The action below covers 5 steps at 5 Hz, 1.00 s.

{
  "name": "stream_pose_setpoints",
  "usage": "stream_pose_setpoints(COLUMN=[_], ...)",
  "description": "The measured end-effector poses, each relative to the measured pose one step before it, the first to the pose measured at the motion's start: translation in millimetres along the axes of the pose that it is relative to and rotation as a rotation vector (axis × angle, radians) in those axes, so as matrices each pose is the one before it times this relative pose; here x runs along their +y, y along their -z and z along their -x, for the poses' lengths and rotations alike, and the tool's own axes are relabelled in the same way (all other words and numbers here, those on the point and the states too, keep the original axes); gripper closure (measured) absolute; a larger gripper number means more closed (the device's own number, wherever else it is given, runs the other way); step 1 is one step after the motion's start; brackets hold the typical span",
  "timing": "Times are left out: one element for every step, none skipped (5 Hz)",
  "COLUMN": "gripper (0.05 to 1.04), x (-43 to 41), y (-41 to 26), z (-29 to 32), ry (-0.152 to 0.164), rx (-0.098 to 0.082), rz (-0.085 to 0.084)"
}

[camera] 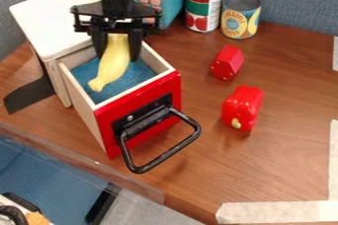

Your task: Put the yellow banana into the drawer

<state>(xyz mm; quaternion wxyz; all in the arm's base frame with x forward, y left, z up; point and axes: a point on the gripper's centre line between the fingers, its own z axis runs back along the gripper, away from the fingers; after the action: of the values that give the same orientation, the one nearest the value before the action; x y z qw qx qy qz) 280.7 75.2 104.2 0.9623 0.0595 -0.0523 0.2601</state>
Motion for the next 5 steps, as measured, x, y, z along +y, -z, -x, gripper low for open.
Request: stream_pose_setpoints(gripper=[0.173, 0.070, 0.074, 0.081, 0.082], x=[2.29, 1.20, -7.49, -13.79, -20.98], y=[7.37, -0.06, -3.91, -11.28, -9.55], z=[0.82, 0.77, 3.64, 2.42, 1.92], ry=[0.0180, 0.0229, 0.0610, 0.1255, 0.0865], rx=[0.0190, 0.0041, -0.0011, -0.0389, -0.0336], rz=[-0.0052, -0.0101, -0.0068, -0.0085, -0.0083])
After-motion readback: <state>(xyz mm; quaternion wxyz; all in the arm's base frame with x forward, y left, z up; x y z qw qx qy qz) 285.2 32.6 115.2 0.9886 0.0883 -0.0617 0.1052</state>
